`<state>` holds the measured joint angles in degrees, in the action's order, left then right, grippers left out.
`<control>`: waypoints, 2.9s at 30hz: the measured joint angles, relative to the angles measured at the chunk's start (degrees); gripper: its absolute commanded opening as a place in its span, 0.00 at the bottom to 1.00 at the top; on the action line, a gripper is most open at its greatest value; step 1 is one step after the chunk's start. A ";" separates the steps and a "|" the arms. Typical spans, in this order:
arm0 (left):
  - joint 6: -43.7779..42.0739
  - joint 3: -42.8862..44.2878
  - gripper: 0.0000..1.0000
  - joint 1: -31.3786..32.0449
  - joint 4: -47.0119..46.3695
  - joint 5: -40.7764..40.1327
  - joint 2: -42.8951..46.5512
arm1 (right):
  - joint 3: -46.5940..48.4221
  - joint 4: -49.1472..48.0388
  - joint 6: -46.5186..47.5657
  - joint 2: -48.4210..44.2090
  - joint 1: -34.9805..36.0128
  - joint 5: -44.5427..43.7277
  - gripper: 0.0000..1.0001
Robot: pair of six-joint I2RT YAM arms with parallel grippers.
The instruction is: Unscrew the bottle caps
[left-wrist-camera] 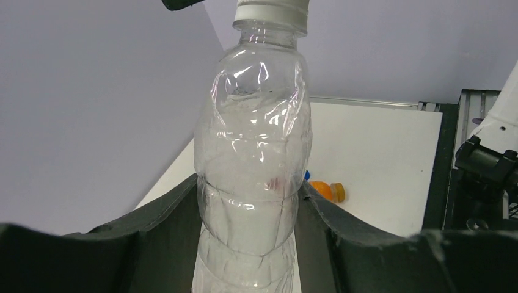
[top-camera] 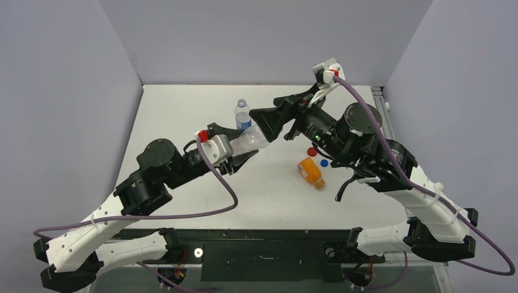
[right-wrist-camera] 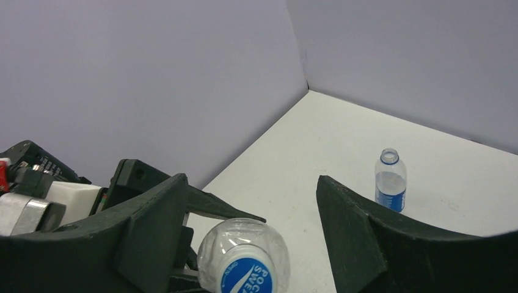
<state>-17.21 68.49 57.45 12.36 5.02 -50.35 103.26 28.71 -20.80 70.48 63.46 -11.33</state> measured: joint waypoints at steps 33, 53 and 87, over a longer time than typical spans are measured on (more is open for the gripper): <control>18.56 1.44 0.25 -11.17 -2.86 11.67 -0.94 | 3.78 -1.62 -1.07 6.03 0.74 -1.25 0.00; 30.67 9.73 0.24 -11.06 -5.31 28.57 -3.96 | 8.07 -9.84 6.03 5.11 -3.87 37.07 0.34; 10.97 2.12 0.18 -11.56 -7.15 3.34 -2.05 | 14.91 1.38 1.73 11.56 1.11 -7.69 0.17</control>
<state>-6.24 70.61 45.89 5.21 8.36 -52.40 118.17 30.09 -19.07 82.04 64.58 -19.03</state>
